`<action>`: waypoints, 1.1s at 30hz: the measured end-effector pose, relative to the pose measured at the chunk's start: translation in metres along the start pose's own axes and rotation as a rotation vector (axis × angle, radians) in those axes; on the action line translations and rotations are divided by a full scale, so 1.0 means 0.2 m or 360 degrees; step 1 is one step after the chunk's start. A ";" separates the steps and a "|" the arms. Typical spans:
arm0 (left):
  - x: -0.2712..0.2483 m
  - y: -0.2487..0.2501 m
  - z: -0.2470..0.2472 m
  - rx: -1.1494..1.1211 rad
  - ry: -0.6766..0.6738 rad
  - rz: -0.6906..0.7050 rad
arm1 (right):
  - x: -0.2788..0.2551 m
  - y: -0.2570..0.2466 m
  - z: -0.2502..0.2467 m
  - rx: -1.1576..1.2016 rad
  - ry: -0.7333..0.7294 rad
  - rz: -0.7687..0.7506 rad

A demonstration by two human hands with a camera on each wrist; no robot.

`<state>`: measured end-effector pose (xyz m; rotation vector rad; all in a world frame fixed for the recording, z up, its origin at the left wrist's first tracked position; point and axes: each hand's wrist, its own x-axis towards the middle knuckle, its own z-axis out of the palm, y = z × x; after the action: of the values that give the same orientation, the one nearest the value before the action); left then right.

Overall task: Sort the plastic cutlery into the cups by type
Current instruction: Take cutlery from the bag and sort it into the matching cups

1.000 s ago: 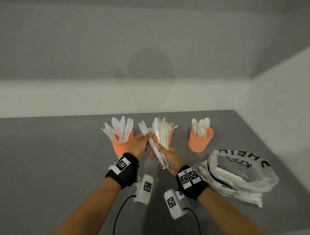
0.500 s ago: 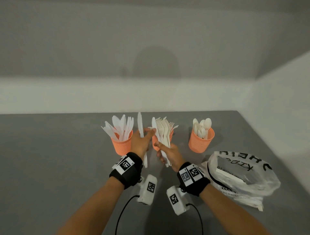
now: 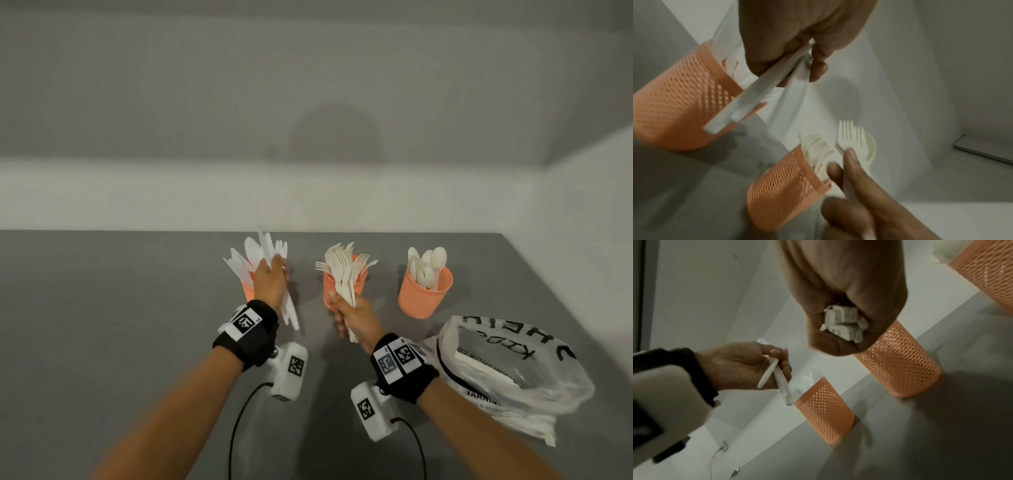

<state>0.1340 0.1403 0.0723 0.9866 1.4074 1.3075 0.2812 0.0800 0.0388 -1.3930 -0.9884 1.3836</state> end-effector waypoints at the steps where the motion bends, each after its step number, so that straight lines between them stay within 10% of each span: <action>1: 0.03 0.03 -0.02 -0.0049 0.0037 0.0027 | 0.00 0.00 -0.01 -0.0043 -0.0011 -0.0007; 11: 0.29 0.30 -0.10 -0.0261 0.0394 0.0420 | 0.03 -0.08 -0.03 0.0229 -0.0060 0.0208; 33: 0.29 -0.07 -0.05 0.1143 -0.0220 0.0954 | -0.02 -0.07 -0.05 0.0126 0.0006 0.0192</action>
<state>0.1104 0.1931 0.0516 2.0611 1.5632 1.0997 0.2915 0.0793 0.0520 -1.4145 -0.8494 1.4920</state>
